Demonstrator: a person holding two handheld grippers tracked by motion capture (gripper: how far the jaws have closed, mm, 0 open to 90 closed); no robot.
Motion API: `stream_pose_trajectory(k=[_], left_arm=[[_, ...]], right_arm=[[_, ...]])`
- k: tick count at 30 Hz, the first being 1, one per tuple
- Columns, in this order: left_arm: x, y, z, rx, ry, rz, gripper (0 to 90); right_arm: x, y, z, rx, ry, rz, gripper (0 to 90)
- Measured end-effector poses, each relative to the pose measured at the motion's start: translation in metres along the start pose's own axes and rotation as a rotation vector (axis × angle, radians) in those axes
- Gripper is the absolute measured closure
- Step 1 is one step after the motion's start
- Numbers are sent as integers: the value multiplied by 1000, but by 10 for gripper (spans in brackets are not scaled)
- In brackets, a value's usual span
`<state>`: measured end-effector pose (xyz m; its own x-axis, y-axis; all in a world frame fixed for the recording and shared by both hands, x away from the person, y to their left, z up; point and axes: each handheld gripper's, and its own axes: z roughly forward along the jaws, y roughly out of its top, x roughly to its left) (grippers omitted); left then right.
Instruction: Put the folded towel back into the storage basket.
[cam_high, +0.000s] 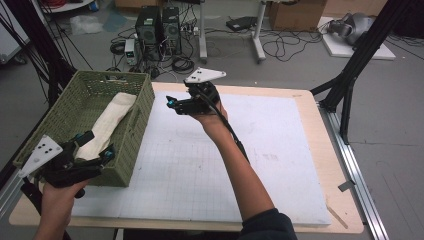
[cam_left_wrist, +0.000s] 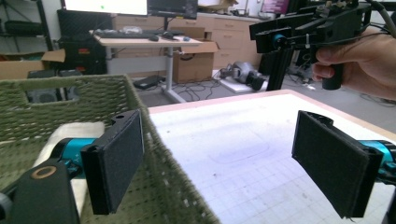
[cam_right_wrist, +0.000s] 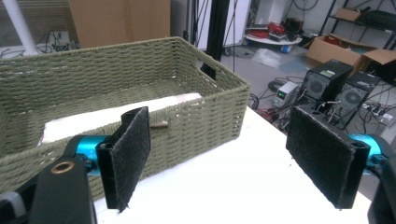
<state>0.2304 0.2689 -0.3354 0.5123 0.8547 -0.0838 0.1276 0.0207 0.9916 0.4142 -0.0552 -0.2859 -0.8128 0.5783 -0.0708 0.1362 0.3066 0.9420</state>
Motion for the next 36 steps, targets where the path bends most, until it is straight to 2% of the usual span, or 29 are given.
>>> stream_pose_trajectory(k=[6, 15, 16, 18, 27, 28, 36], left_arm=[[-8, -1, 8, 11, -50, -3, 171], [-28, -7, 26, 19, -170, 13, 175], [-29, -7, 27, 22, -179, 14, 176], [-33, -9, 31, 28, -202, 16, 176], [-50, -15, 48, 53, -270, 31, 176], [-52, -16, 49, 56, -275, 34, 176], [-63, -23, 62, 65, -301, 50, 176]], right_arm=[[-5, -13, -28, -5, -21, 2, 210], [-13, -45, -78, -5, -88, 28, 205], [-15, -51, -88, -10, -102, 31, 205], [-15, -54, -94, -8, -108, 34, 205], [-13, -88, -144, -11, -195, 39, 205], [-12, -97, -152, -8, -213, 40, 205], [-6, -125, -173, 10, -269, 69, 205]])
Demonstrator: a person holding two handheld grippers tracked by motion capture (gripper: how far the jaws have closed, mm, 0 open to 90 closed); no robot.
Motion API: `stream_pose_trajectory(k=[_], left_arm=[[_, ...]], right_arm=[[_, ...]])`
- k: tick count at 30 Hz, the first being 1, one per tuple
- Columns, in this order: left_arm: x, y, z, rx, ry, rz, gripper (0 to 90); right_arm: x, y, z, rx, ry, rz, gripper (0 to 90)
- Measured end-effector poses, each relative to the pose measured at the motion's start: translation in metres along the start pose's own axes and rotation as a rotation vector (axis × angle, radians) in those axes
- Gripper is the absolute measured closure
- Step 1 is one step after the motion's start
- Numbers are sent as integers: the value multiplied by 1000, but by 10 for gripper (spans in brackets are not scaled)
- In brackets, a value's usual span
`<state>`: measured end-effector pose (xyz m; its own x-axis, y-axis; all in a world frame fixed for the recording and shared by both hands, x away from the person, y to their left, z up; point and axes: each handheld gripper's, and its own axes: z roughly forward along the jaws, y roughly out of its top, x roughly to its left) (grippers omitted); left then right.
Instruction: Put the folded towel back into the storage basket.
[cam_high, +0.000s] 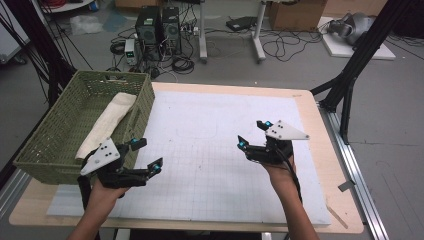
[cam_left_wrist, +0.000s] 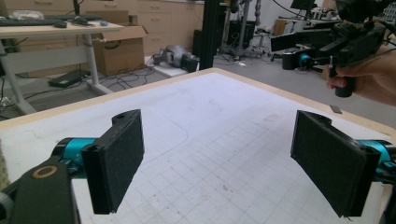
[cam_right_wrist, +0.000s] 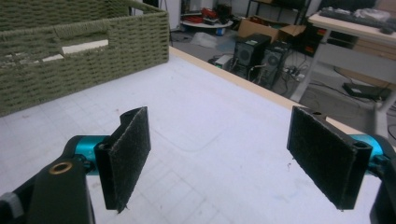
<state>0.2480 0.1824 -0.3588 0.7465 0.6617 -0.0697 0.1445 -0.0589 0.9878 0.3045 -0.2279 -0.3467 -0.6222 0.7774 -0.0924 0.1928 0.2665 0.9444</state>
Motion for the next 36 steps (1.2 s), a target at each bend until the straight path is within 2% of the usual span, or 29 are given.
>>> stream_pose_trajectory(k=[3, 4, 7, 14, 19, 23, 26, 27, 33, 36], left_arm=[[-3, -2, 6, 8, -12, 10, 176], [-4, -4, 8, 8, -16, 12, 176], [-5, -7, 14, 21, -20, 22, 178], [-8, -18, 26, 32, -34, 13, 178], [-9, -23, 32, 35, -35, 14, 178], [-9, -28, 37, 45, -37, 12, 178], [-9, -31, 39, 48, -42, 10, 178], [-9, -33, 40, 48, -45, 14, 178], [-11, -45, 45, 75, -53, 9, 179], [-10, -50, 47, 84, -46, 0, 179]], right_arm=[[-1, -10, -10, 0, -21, 13, 205], [-2, -17, -18, 1, -41, 14, 205], [-3, -23, -25, -3, -57, 20, 205], [-7, -52, -47, 9, -111, 54, 204], [-10, -66, -58, 8, -136, 64, 203], [-11, -76, -64, -16, -127, 85, 192], [-11, -83, -67, -14, -139, 92, 185], [-10, -85, -68, -9, -142, 104, 183], [-13, -102, -68, 52, -162, 104, 181], [-15, -102, -68, 51, -173, 106, 181]])
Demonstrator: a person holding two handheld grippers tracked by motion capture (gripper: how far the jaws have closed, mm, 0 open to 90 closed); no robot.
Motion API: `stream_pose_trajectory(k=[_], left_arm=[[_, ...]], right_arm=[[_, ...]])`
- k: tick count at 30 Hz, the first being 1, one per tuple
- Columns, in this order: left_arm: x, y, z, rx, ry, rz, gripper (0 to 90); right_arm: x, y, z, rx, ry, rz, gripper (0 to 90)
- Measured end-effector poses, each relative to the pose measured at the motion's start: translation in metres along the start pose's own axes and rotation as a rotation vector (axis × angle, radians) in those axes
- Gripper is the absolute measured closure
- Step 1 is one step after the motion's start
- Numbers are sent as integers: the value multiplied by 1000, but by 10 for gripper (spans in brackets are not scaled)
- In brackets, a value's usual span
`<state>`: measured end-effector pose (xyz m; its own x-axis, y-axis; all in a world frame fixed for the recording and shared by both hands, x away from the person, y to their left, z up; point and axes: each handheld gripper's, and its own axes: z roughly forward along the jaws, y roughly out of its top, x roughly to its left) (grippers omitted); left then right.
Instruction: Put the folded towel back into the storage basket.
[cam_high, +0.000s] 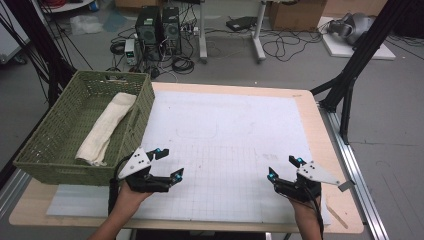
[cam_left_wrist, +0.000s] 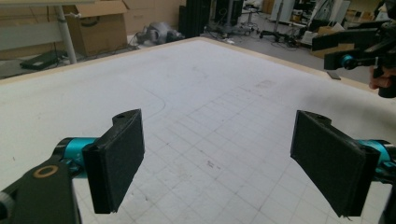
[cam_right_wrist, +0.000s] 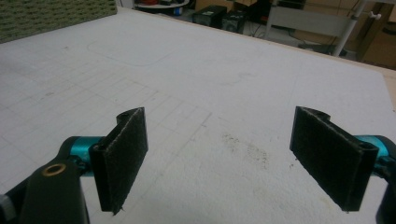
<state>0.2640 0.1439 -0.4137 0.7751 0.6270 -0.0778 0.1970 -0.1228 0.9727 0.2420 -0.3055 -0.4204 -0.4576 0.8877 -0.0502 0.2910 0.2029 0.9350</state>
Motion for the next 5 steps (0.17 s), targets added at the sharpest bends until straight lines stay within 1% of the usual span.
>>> stream_pose_trajectory(k=[5], left_arm=[[2, -1, -1, 0, 13, -5, 179]], right_arm=[[-3, 0, -1, 13, -10, -5, 181]])
